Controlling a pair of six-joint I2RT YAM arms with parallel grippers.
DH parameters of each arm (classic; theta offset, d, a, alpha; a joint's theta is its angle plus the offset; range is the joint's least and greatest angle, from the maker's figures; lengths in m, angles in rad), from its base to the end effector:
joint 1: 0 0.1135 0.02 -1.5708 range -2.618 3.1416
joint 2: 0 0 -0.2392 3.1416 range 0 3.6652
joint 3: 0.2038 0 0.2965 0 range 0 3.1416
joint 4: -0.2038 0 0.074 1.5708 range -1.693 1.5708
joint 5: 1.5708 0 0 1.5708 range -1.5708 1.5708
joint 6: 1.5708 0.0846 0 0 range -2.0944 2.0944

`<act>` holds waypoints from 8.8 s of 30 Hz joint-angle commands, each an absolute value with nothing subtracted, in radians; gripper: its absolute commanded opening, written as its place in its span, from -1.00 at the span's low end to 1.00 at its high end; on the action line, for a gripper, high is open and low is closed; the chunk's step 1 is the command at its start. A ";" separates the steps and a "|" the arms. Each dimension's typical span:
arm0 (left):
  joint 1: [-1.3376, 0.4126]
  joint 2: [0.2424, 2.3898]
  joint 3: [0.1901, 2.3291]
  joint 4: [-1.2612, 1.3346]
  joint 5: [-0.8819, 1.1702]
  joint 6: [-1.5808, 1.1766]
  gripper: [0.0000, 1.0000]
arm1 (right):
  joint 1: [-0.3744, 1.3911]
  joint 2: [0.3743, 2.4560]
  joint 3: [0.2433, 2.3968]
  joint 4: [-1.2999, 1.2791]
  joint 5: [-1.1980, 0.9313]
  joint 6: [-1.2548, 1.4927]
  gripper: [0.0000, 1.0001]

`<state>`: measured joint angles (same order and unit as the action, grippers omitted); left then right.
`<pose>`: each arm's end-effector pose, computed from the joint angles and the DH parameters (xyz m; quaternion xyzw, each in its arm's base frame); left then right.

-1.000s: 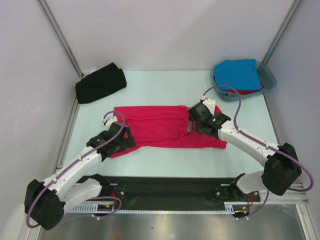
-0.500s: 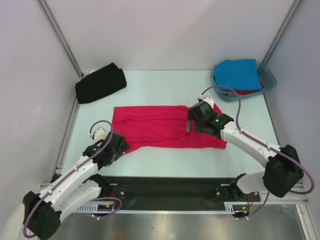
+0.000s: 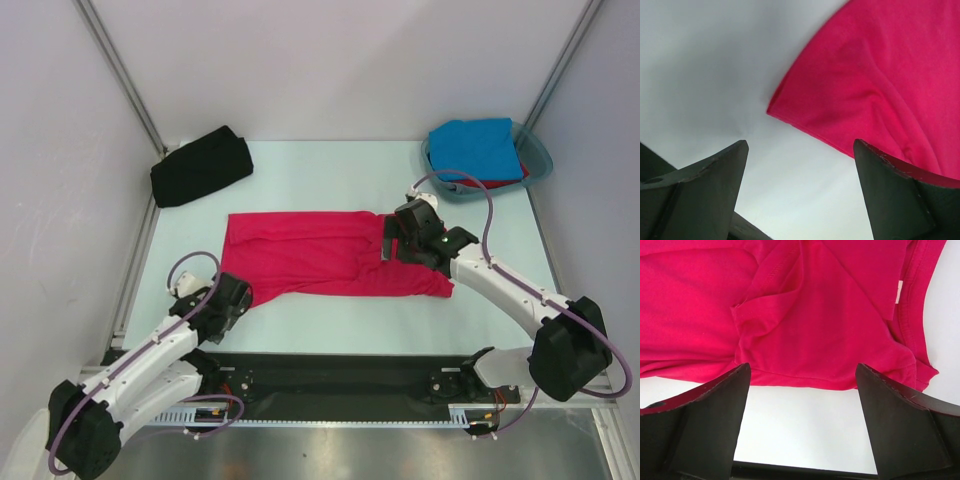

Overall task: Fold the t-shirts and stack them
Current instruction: Fold the tshirt

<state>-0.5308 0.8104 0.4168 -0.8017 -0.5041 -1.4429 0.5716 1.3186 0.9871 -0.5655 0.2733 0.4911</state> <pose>0.1937 -0.0663 0.0931 -0.4608 0.8337 -0.0157 0.3041 0.3079 0.1709 0.1859 0.0074 0.9360 0.0551 0.3475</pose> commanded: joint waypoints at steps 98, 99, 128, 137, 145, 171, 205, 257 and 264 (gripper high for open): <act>-0.137 1.215 0.696 -0.350 -0.500 -0.870 -0.69 | 0.552 1.422 1.086 -0.595 0.290 0.541 0.79; -0.135 1.247 0.706 -0.350 -0.480 -0.858 -0.55 | 0.552 1.424 1.088 -0.598 0.293 0.541 0.79; -0.187 1.768 1.176 -0.117 0.162 -0.471 1.00 | 0.514 1.459 0.939 -0.463 0.258 0.684 0.33; -0.215 1.913 1.233 -0.199 0.175 -0.456 0.96 | 0.518 1.601 0.963 -0.431 0.291 0.686 0.08; -0.232 1.959 1.239 -0.296 0.046 -0.459 0.93 | 0.502 1.730 1.011 -0.422 0.348 0.675 -0.04; -0.417 1.881 0.999 -0.540 -0.149 -0.681 1.00 | 0.399 2.154 1.646 -0.581 0.322 0.517 0.02; -0.984 1.500 0.730 -0.588 0.230 -1.077 1.00 | 0.446 2.683 2.528 -0.749 -0.210 -0.052 0.52; -0.448 2.063 1.411 -0.423 -0.040 -0.558 1.00 | 0.253 1.916 1.123 0.132 -0.491 0.719 0.52; -0.449 1.984 1.299 -0.376 -0.015 -0.594 0.99 | 0.281 1.977 1.103 0.213 -0.563 0.784 0.43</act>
